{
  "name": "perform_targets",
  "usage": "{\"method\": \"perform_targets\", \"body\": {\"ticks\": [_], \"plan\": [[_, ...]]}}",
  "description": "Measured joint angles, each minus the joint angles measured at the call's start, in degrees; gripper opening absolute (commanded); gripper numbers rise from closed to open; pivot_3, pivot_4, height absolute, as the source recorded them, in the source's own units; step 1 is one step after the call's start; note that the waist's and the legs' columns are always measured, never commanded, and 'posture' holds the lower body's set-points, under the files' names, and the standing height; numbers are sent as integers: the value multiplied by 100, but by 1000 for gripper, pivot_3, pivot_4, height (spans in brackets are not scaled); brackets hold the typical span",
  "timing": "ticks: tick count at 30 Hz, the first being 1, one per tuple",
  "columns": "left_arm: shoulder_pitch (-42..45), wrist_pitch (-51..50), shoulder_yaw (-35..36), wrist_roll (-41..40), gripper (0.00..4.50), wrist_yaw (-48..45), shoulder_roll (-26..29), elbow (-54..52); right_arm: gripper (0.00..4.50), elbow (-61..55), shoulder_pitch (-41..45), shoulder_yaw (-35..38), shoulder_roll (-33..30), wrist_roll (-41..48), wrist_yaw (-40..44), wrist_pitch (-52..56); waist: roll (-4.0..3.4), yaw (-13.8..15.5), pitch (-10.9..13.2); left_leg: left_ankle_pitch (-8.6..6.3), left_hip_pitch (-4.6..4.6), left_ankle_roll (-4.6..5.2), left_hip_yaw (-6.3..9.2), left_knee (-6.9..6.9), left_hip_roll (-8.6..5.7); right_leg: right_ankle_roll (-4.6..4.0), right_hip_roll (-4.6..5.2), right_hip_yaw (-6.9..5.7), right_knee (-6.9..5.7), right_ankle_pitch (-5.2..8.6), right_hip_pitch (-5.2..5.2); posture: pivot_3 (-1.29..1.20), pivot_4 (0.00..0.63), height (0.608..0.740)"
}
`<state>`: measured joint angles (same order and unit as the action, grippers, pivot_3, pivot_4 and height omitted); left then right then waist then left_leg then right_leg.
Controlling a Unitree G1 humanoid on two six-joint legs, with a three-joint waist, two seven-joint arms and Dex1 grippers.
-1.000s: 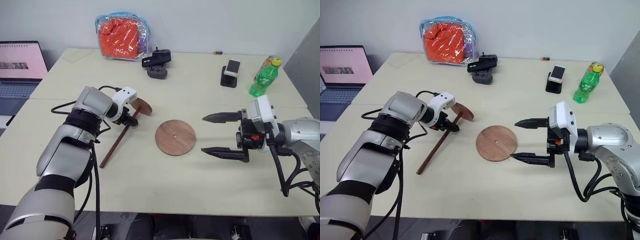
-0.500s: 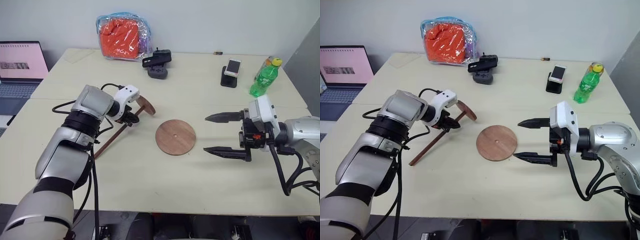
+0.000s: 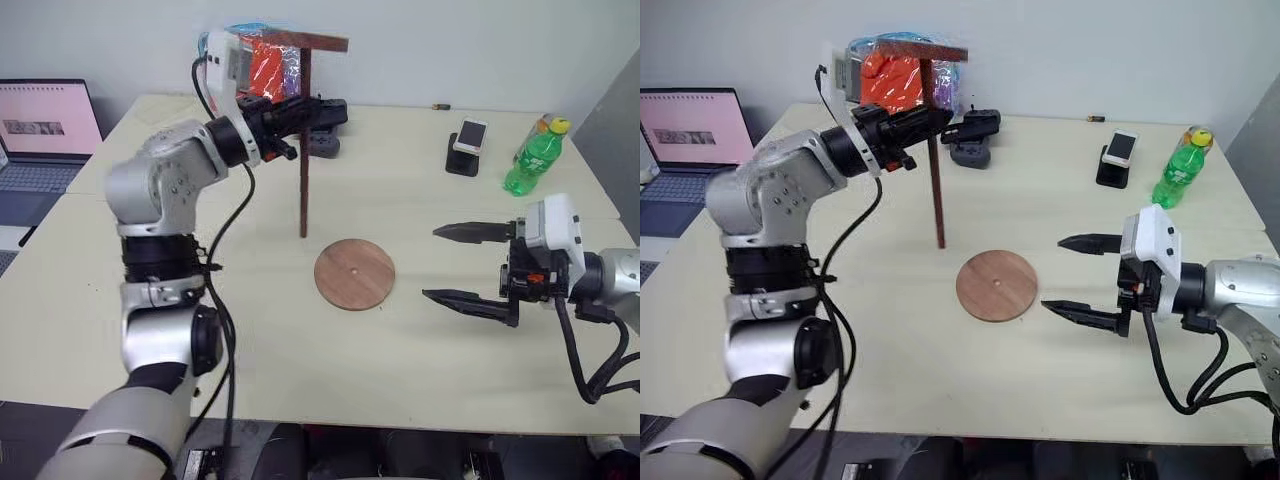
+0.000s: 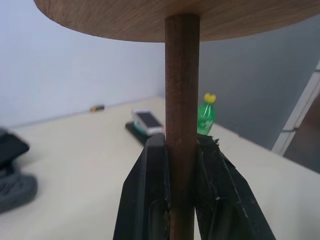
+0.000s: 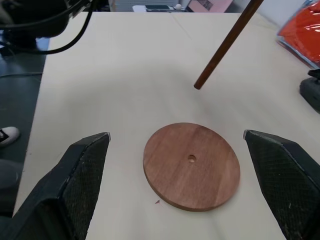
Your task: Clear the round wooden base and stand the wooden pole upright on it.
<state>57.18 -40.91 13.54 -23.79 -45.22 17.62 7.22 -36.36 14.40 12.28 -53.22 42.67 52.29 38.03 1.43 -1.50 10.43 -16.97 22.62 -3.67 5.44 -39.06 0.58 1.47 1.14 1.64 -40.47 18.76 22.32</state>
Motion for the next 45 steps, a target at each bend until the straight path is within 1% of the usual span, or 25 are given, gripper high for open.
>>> {"method": "perform_targets", "body": {"ticks": [1, 4, 6, 9, 11, 15, 20, 30, 41, 45], "plan": [[-63, 122, -27, 7, 261, 25, -25, -48, 4500, -29, -36, 1, 0, -38, -26, -10, 0, -2, 0, 0, 0, 0, -3, 0, 0, 0, -1, 0, -1, 0, 1, 0, 150, 740], [-602, 819, -121, -13, 261, 227, -512, -596, 4500, -285, -250, -63, 148, -284, -394, -20, 0, 2, -2, 0, -4, 0, -9, 2, 2, 0, -1, 4, 0, 0, -2, 0, 150, 740], [-1057, 1210, -434, -6, 261, 239, -730, -890, 4500, -514, -350, -246, 234, -394, -650, 2, 0, 4, -2, 0, -4, 0, -13, 3, -1, 0, -1, 7, 0, 0, -2, 0, 150, 740], [-1389, 1432, -617, -3, 261, 272, -785, -998, 4500, -756, -457, -388, 178, -546, -909, 199, 0, -2, -2, 0, -11, 2, -16, 1, -1, 0, -4, 12, -8, 0, -2, 0, 150, 740], [-1755, 1668, -759, -9, 261, 307, -783, -1250, 4500, -859, -452, -603, 261, -614, -1348, 554, 0, -10, -3, -4, -28, 8, -29, 6, 1, 0, -7, 24, -15, 0, -8, 0, 150, 740], [-2074, 1666, -910, -77, 261, 339, -782, -1364, 4500, -886, -459, -829, 379, -646, -1653, 852, 0, -4, -3, -8, -29, 15, -33, 6, 0, 0, -7, 27, -16, 0, -7, 0, 150, 740], [-2126, 1640, -1017, -261, 261, 356, -783, -1605, 4500, -897, -468, -905, 355, -761, -1744, 967, 0, 2, -3, -9, -29, 17, -34, 6, -1, 0, -9, 27, -15, 0, -8, 0, 150, 740], [-2233, 2052, -1426, -233, 261, 312, -877, -1554, 4500, -904, -608, -983, 389, -795, -1801, 1115, 0, 0, -3, -10, -34, 20, -43, 6, -1, 0, -11, 33, -15, 0, -9, 0, 150, 740], [-2316, 2523, -1540, -74, 261, 309, -770, -1101, 4500, -897, -610, -1022, 454, -867, -1899, 1124, 0, 0, -3, -11, -39, 21, -46, 8, -2, 0, -21, 37, -17, 0, -9, 0, 150, 740], [-2322, 2633, -1538, -45, 261, 326, -760, -1005, 4500, -898, -640, -1018, 370, -765, -1798, 1224, 0, 4, -3, -11, -38, 21, -45, 8, -1, 0, -21, 36, -16, 0, -10, 0, 150, 740]]}}
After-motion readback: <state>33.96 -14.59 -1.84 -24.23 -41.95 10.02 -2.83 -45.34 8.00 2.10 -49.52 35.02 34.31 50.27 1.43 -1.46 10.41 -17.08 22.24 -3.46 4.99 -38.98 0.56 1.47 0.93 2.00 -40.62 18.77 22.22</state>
